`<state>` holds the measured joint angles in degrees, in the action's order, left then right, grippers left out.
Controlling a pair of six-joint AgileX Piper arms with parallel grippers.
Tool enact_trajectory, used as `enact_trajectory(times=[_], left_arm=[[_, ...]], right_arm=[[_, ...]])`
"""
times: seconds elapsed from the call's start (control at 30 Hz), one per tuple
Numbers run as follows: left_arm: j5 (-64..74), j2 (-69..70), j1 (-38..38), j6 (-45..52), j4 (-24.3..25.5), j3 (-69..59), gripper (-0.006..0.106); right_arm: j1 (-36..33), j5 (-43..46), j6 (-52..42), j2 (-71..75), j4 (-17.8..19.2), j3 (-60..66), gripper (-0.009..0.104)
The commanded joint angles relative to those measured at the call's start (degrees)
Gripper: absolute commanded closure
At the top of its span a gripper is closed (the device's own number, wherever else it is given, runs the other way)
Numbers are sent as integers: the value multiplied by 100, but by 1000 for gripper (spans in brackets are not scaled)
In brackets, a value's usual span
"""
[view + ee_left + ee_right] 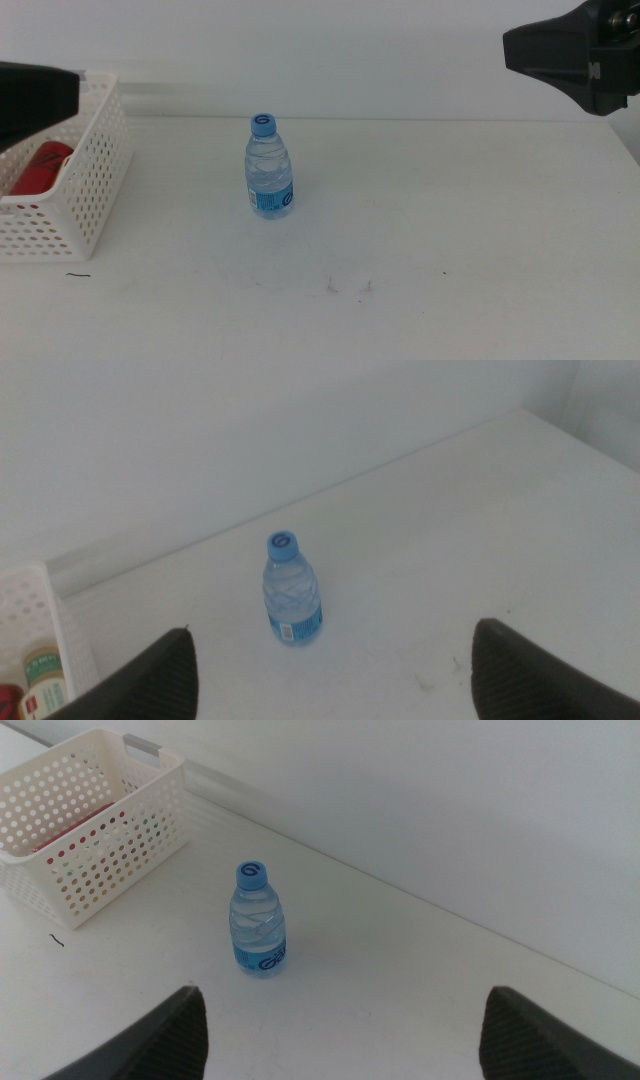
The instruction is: Use arms to grab the bottles and put them into the dustbin to the left of the table.
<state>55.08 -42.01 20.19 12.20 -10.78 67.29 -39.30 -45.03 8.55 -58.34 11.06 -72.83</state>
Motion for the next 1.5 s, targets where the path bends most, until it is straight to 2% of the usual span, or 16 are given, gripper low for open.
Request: enact_trajectory(times=[0.0,0.63,0.77,0.93,1.03,1.17,1.3,1.47], left_arm=[[-216,19,34,-24,-23,-25,7],[-1079,19,34,-24,-36,-241,7],[-2639,151,34,-52,25,-1217,7],[-5230,382,34,-78,258,-3064,7],[-6722,316,34,-78,237,-4220,7],[-7495,61,34,-579,433,-5300,7],[-8118,-260,44,-1364,1215,-5802,7],[-8426,-881,44,-1358,1291,-5864,7]], right_arm=[[-6,-4,-50,21,12,-8,16],[-6,-4,-50,21,12,-8,16],[-6,-4,-50,21,12,-8,16],[-6,-4,-50,21,12,-8,16],[-6,-4,-50,21,12,-8,16],[-6,-4,-50,21,12,-8,16],[-6,-4,-50,21,12,-8,16],[-6,-4,-50,21,12,-8,16]])
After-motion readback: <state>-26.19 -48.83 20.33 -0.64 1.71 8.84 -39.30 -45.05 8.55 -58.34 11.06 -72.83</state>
